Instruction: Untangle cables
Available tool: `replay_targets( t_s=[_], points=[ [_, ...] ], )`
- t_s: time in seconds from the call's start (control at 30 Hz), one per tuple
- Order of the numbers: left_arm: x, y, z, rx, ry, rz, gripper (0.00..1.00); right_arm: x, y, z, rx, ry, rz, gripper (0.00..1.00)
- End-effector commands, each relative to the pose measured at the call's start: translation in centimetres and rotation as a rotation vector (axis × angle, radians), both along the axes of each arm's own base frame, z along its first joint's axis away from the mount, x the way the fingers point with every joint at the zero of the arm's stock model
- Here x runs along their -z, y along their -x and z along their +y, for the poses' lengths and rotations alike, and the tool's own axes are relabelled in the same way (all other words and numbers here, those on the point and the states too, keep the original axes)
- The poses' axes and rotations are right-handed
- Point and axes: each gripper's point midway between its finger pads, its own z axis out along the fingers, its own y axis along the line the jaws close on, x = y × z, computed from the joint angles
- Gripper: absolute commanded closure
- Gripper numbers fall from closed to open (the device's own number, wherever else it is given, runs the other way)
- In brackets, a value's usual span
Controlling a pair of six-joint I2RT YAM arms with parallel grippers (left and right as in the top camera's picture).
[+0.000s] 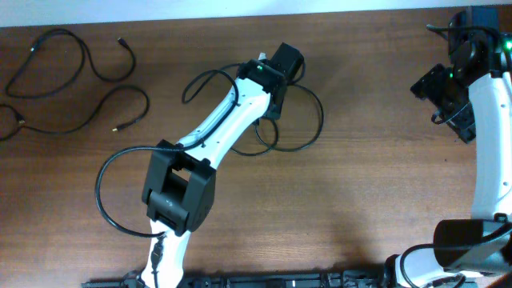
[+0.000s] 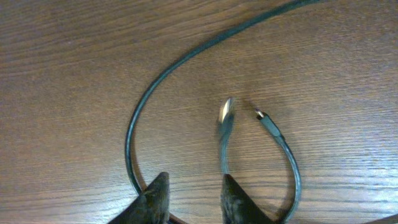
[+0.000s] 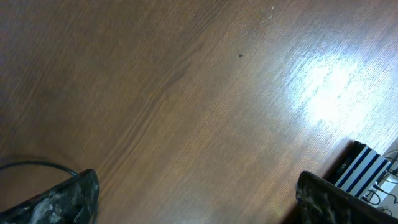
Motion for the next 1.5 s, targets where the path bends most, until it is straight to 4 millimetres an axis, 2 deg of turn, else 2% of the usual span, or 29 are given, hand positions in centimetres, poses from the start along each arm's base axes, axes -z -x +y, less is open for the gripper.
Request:
replay_targets(
  t_s=[0.0, 0.1, 0.17, 0.23, 0.27, 0.33, 0.43, 0.53, 0.67, 0.7, 0.77, 0.8, 0.9, 0.97, 1.03, 1.07, 1.13, 1.23, 1.3, 1.37, 1.4, 1.47],
  points=[
    [-0.6, -0.6, 0.1, -0.018, 0.020, -0.022, 0.55, -0.3, 0.1, -0.3, -0.003, 0.017, -0.002, 0.02],
    [0.3, 1.5, -2.2, 0.025, 0.154, 0.103, 0.53, -0.3, 0.1, -0.3, -0.003, 0.017, -0.002, 0.02],
    [1.0, 2.4, -1.7, 0.020, 0.131, 0.149, 0.51, -0.3, 0.1, -0.3, -0.003, 0.017, -0.002, 0.02],
    [3.1, 3.6, -1.3, -0.072, 0.120, 0.224, 0.49, -0.3, 0.1, -0.3, -0.003, 0.017, -0.002, 0.02],
    [3.7, 3.8, -1.4, -0.071, 0.121, 0.242, 0.42, -0.3, 0.1, -0.3, -0.003, 0.017, -0.002, 0.02],
    [5.8, 4.7, -2.0, -0.069, 0.141, 0.317, 0.20, -0.3, 0.1, -0.3, -0.003, 0.017, -0.002, 0.02],
    [7.8, 5.1, -1.9, -0.075, 0.119, 0.355, 0.09, -0.3, 0.1, -0.3, -0.003, 0.017, -0.002, 0.02],
    [9.3, 5.4, -2.3, -0.076, 0.131, 0.394, 0.05, -0.3, 0.1, -0.3, -0.003, 0.017, -0.002, 0.02],
    [9.6, 5.6, -4.0, -0.050, 0.178, 0.396, 0.21, -0.3, 0.1, -0.3, -0.003, 0.017, -0.002, 0.02],
    [9.6, 5.8, -4.3, -0.042, 0.176, 0.396, 0.21, -0.3, 0.1, -0.3, -0.003, 0.017, -0.002, 0.02],
    [9.7, 5.3, -4.4, -0.035, 0.161, 0.365, 0.28, -0.3, 0.1, -0.3, -0.003, 0.017, -0.002, 0.02],
    [10.0, 5.3, -4.4, -0.035, 0.162, 0.365, 0.35, -0.3, 0.1, -0.3, -0.003, 0.017, -0.002, 0.02],
    [12.0, 5.6, -4.2, -0.042, 0.139, 0.395, 0.38, -0.3, 0.1, -0.3, -0.003, 0.017, -0.002, 0.02],
    [13.5, 5.9, -4.0, -0.046, 0.122, 0.418, 0.54, -0.3, 0.1, -0.3, -0.003, 0.017, -0.002, 0.02],
    [13.5, 5.8, -4.0, -0.046, 0.124, 0.416, 0.76, -0.3, 0.1, -0.3, -0.003, 0.017, -0.002, 0.02],
    [13.4, 5.8, -4.0, -0.047, 0.123, 0.417, 0.83, -0.3, 0.1, -0.3, -0.003, 0.017, -0.002, 0.02],
    [12.7, 5.6, -4.2, -0.045, 0.128, 0.411, 1.00, -0.3, 0.1, -0.3, -0.003, 0.017, -0.002, 0.02],
    [9.1, 4.5, -4.3, -0.047, 0.115, 0.385, 1.00, -0.3, 0.1, -0.3, -0.003, 0.017, -0.002, 0.02],
    [5.6, 3.3, -3.9, -0.053, 0.115, 0.357, 1.00, -0.3, 0.1, -0.3, -0.003, 0.017, -0.002, 0.02],
    [0.3, 1.6, -2.5, -0.087, 0.145, 0.303, 1.00, -0.3, 0.1, -0.3, -0.003, 0.017, -0.002, 0.02],
    [-1.3, 1.0, -1.5, -0.107, 0.153, 0.288, 1.00, -0.3, 0.1, -0.3, -0.003, 0.017, -0.002, 0.02],
    [-4.7, -0.4, 1.8, -0.186, 0.144, 0.227, 1.00, -0.3, 0.1, -0.3, -0.003, 0.017, -0.002, 0.02]
  ],
)
